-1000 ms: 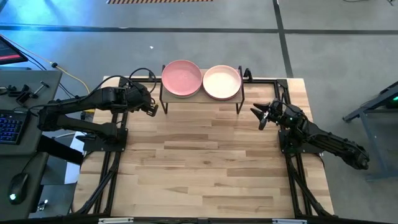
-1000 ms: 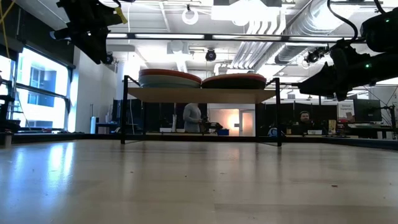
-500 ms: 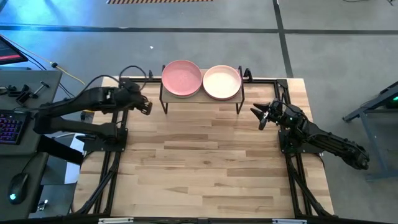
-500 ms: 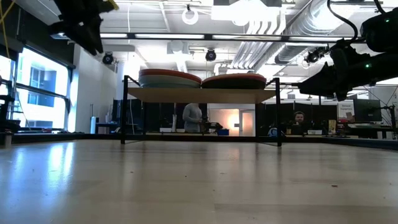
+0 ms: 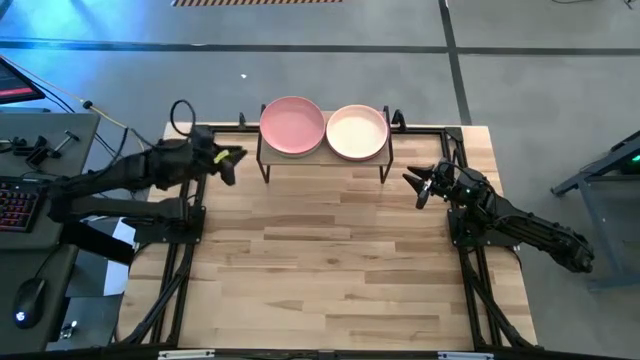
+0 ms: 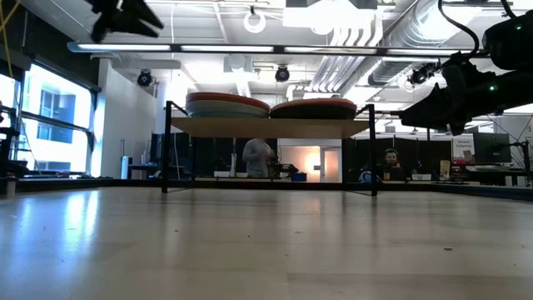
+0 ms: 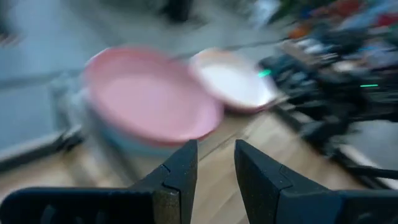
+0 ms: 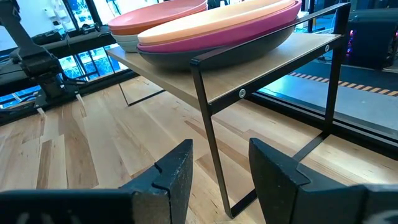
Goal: Place and stack plates onto a shelf
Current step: Return to Home Position
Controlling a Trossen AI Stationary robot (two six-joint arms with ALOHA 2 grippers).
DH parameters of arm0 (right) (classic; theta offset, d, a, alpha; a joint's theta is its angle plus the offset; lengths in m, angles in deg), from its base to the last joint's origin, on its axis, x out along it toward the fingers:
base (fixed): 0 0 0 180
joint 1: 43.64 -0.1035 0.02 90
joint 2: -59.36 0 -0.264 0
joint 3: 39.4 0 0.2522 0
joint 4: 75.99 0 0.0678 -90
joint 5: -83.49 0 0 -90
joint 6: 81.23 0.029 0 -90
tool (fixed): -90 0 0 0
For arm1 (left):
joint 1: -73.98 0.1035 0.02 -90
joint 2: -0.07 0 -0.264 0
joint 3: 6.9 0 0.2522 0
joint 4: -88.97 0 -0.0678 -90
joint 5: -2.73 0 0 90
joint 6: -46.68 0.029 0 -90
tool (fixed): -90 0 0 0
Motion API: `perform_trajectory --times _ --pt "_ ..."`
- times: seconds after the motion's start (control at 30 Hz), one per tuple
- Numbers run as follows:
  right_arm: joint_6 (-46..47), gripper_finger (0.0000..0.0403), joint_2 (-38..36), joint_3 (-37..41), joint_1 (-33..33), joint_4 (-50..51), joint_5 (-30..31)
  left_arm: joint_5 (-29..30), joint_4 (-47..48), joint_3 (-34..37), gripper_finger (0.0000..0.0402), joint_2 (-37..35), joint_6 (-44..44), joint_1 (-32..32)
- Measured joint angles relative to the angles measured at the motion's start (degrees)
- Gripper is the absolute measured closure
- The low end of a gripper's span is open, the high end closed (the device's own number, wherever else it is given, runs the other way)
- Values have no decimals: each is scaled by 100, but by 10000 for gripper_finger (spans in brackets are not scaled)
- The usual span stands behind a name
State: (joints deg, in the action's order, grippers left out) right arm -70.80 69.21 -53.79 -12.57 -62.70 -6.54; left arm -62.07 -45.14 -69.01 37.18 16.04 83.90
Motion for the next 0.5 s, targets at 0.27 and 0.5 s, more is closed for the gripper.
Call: perform_trajectory --times 0.27,0.5 --pt "0 265 0 0 0 0 0 -945 -3694 1911 306 -670 1599 -156" --pt "0 265 0 0 1 0 0 -1790 -5328 3084 306 -1005 1734 -179"
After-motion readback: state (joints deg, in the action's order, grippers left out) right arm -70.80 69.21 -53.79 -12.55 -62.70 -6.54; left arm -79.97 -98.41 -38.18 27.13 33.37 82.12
